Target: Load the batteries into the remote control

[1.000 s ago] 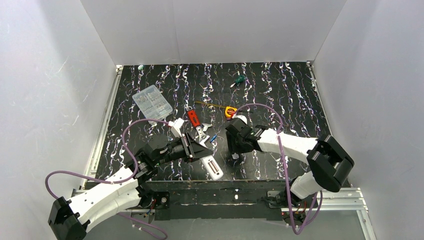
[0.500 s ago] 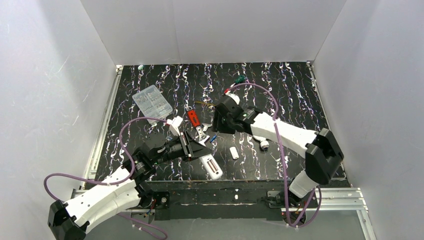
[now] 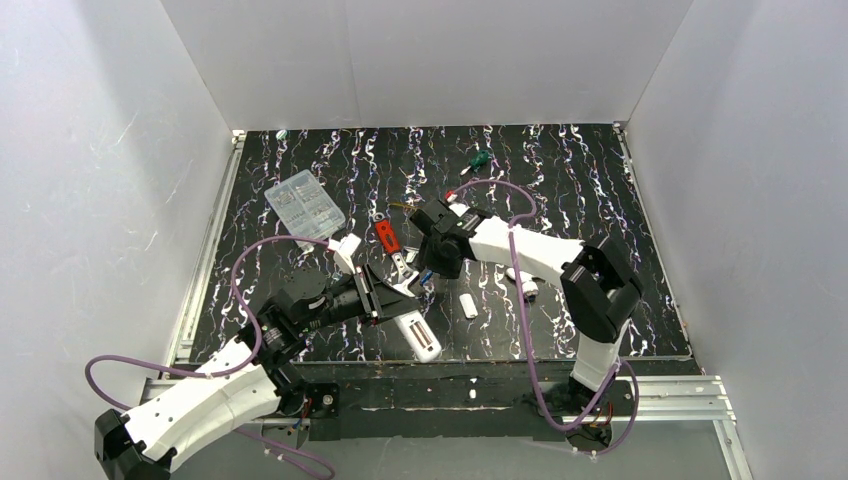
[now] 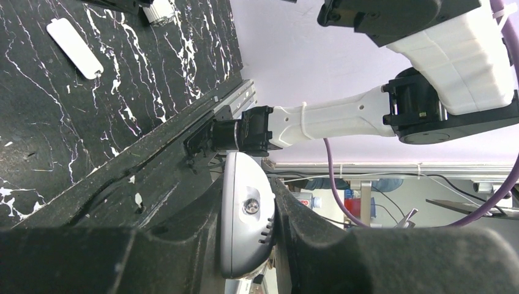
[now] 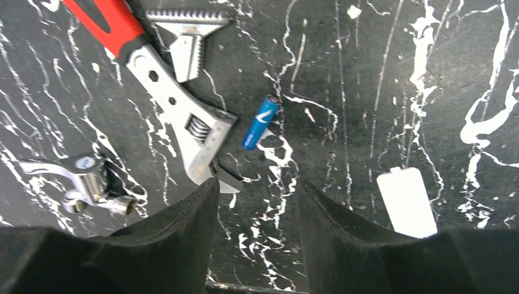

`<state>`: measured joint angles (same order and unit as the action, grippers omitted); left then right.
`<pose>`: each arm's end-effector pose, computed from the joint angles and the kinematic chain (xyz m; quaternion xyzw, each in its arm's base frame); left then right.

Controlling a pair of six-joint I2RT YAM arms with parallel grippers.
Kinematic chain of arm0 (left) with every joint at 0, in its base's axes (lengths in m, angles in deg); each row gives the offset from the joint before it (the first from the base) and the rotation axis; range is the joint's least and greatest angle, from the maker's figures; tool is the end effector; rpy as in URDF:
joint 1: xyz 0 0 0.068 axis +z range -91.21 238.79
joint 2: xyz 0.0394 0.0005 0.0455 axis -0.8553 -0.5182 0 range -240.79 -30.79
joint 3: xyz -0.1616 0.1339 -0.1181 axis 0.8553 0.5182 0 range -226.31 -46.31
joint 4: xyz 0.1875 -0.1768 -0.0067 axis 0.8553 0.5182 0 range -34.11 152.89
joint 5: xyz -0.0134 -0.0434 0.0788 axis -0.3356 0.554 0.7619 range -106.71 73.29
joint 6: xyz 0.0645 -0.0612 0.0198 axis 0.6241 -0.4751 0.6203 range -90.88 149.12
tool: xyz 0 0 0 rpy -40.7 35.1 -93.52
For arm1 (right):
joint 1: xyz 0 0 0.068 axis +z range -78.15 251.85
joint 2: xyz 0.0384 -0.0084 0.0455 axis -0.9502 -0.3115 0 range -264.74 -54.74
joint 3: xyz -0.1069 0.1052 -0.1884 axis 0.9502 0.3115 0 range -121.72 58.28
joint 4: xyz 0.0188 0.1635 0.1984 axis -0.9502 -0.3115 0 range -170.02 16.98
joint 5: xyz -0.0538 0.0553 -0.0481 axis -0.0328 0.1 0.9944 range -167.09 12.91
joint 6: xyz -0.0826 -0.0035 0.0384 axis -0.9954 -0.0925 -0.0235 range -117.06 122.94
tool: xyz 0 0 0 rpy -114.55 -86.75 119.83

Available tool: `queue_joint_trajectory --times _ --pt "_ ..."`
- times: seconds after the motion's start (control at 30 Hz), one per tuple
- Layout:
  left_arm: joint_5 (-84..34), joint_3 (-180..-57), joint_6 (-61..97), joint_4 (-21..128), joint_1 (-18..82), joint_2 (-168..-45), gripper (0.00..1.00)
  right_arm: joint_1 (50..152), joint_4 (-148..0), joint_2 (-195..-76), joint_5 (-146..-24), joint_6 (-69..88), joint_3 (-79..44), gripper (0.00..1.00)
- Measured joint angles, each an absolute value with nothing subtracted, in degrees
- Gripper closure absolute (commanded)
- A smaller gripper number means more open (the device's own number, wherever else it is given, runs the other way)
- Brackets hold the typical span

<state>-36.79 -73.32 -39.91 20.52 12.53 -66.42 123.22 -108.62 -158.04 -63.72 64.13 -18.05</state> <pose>0.1279 -0.1743 0.3390 0.0436 0.5355 -0.7572 0.3715 0.2556 0.2896 0.1461 0.1101 0.9590 0.1330 0.2248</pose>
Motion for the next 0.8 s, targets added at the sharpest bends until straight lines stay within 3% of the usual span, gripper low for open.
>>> queue_joint_trajectory --times 0.8 --pt "-36.63 -74.23 -39.72 23.31 12.53 -64.94 1.00 121.41 -111.35 -165.12 -64.84 74.38 -22.51 0.44"
